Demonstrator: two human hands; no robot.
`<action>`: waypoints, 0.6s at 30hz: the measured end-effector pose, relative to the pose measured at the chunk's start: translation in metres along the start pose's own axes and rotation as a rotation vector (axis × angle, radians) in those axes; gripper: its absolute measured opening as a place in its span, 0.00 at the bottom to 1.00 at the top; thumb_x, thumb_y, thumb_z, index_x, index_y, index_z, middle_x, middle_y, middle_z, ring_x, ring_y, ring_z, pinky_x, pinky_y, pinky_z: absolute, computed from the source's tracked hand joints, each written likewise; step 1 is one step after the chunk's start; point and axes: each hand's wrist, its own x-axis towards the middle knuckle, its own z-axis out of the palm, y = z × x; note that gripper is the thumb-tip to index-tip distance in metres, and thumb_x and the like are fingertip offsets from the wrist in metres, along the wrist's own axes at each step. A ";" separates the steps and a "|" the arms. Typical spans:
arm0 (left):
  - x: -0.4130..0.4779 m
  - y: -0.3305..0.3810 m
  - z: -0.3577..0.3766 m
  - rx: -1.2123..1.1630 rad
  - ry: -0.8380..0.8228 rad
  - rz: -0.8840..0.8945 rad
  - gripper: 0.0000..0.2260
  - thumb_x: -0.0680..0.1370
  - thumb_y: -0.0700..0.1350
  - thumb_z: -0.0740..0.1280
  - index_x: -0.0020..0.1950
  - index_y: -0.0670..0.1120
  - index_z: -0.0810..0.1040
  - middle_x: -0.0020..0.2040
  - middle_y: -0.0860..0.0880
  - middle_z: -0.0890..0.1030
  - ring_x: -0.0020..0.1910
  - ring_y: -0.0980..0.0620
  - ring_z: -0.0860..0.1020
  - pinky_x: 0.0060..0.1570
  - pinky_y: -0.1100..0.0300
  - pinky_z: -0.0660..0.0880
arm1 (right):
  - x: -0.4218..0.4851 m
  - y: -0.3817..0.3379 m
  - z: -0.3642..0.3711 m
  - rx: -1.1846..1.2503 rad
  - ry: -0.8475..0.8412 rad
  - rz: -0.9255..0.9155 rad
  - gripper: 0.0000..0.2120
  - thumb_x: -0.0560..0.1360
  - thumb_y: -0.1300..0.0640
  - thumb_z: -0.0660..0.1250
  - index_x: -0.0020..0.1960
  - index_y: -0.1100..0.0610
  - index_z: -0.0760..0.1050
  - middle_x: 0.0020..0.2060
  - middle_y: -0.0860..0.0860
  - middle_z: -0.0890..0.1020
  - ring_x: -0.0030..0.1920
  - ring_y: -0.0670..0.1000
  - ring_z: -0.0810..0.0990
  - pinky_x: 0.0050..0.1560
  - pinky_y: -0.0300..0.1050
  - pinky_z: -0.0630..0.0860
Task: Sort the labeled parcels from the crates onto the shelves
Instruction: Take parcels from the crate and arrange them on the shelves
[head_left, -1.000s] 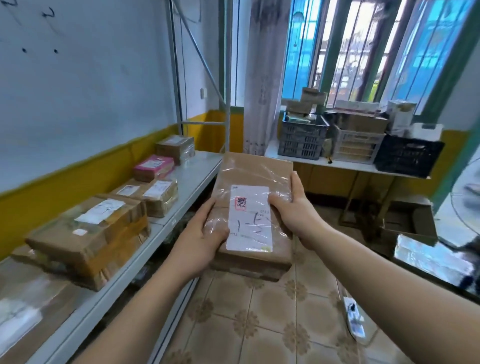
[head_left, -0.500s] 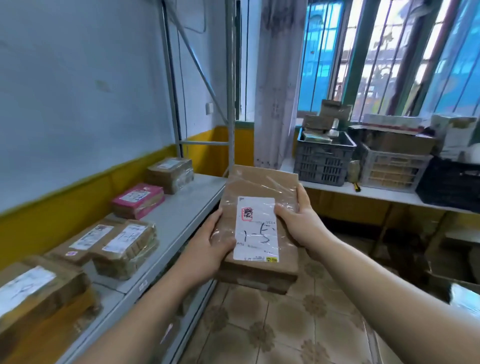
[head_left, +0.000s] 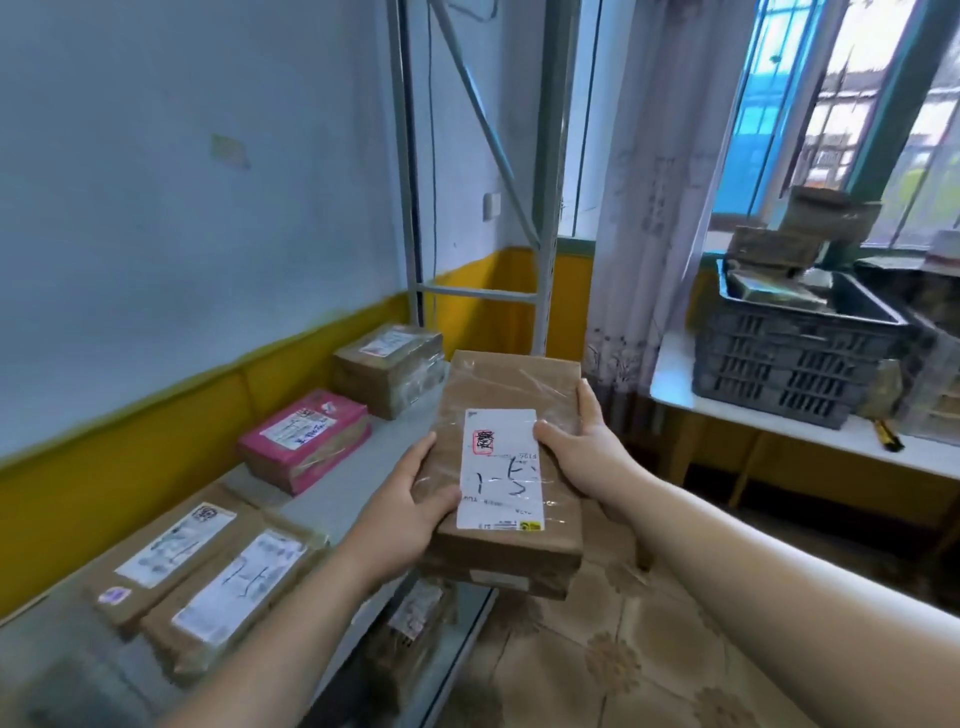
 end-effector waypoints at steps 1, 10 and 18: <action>0.017 -0.005 -0.003 -0.009 -0.009 -0.011 0.28 0.80 0.50 0.65 0.77 0.59 0.56 0.74 0.55 0.65 0.60 0.61 0.65 0.58 0.65 0.62 | 0.019 0.000 0.007 -0.002 -0.006 0.014 0.41 0.80 0.50 0.66 0.80 0.40 0.40 0.43 0.40 0.76 0.36 0.46 0.84 0.32 0.40 0.79; 0.107 -0.061 -0.032 0.031 0.007 -0.172 0.29 0.79 0.50 0.66 0.77 0.58 0.57 0.74 0.53 0.65 0.64 0.57 0.67 0.60 0.64 0.63 | 0.134 0.007 0.069 -0.102 -0.168 0.049 0.41 0.79 0.48 0.66 0.80 0.40 0.41 0.63 0.49 0.75 0.40 0.42 0.77 0.33 0.34 0.72; 0.134 -0.105 -0.036 0.109 0.123 -0.461 0.29 0.81 0.51 0.63 0.78 0.58 0.54 0.75 0.50 0.64 0.69 0.50 0.68 0.59 0.62 0.64 | 0.201 0.030 0.144 -0.193 -0.403 0.079 0.43 0.78 0.47 0.66 0.78 0.37 0.37 0.68 0.52 0.73 0.55 0.56 0.81 0.54 0.52 0.81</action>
